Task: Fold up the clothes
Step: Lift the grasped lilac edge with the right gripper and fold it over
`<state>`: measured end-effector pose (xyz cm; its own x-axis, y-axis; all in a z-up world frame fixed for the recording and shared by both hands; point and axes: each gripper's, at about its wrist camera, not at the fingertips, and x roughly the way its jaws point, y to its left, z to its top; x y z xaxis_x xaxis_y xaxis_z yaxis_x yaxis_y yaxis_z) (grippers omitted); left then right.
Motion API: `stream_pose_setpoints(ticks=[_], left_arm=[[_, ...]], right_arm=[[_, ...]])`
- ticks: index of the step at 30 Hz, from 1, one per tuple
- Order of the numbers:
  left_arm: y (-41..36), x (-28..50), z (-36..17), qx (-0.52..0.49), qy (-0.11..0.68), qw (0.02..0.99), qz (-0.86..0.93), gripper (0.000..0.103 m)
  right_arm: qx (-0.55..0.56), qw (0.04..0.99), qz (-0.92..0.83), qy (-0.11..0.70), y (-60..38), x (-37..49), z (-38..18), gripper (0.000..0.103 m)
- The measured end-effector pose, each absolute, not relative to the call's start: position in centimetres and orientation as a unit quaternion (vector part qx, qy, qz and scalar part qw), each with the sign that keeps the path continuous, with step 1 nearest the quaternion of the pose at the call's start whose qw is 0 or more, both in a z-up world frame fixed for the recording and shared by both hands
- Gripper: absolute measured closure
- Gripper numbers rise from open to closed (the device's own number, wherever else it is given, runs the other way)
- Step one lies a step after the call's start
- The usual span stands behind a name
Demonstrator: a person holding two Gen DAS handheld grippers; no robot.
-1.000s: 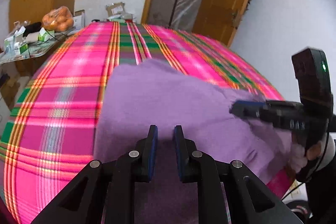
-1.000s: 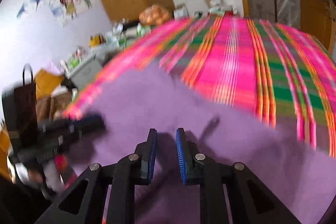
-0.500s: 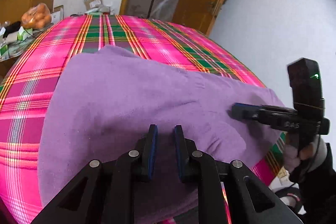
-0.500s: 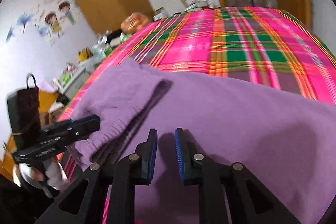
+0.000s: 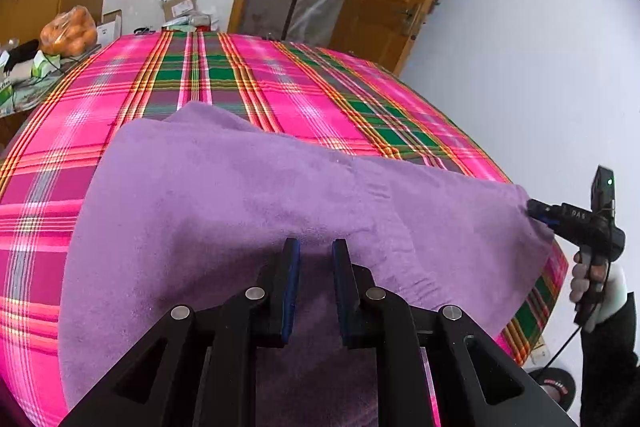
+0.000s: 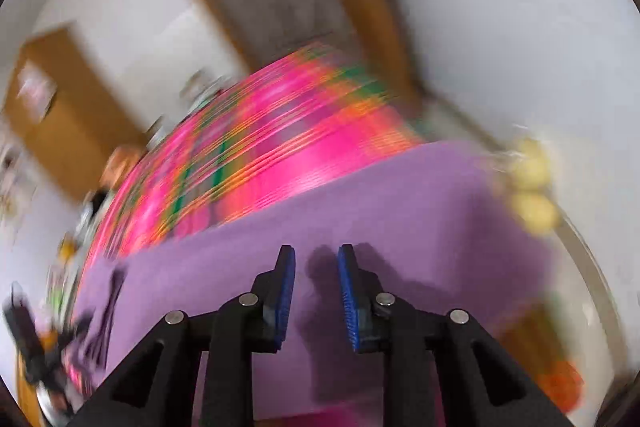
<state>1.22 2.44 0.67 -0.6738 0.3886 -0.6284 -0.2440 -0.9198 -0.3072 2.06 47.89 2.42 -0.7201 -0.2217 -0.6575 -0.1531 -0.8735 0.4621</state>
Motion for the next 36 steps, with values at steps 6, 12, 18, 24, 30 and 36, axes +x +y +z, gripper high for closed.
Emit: stream_pose_setpoints(ticks=[6,12,18,24,30,36], left_arm=[[2.1,0.9,0.3,-0.37,-0.111,0.175,0.906,0.086],[2.1,0.9,0.2,-0.37,-0.117,0.175,0.905,0.086],[2.0,1.1,0.2,-0.369,-0.113,0.171,0.906,0.086],[2.1,1.1,0.2,-0.369,-0.114,0.17,0.906,0.086],[2.0,1.0,0.2,-0.369,-0.118,0.172,0.905,0.086],[1.8,1.0,0.1,-0.369,-0.124,0.175,0.904,0.086]], right_arm=[[0.317,-0.037,-0.828,-0.461,57.6,6.4,0.7,0.054],[0.33,-0.017,-0.765,-0.553,59.9,8.1,-2.1,0.053],[0.356,0.022,-0.699,-0.62,60.3,7.8,-5.9,0.051],[0.342,0.042,-0.663,-0.665,60.2,5.7,-7.8,0.051],[0.306,0.037,-0.648,-0.696,60.1,4.4,-8.5,0.059],[0.246,0.032,-0.689,-0.681,60.4,4.6,-6.8,0.083]])
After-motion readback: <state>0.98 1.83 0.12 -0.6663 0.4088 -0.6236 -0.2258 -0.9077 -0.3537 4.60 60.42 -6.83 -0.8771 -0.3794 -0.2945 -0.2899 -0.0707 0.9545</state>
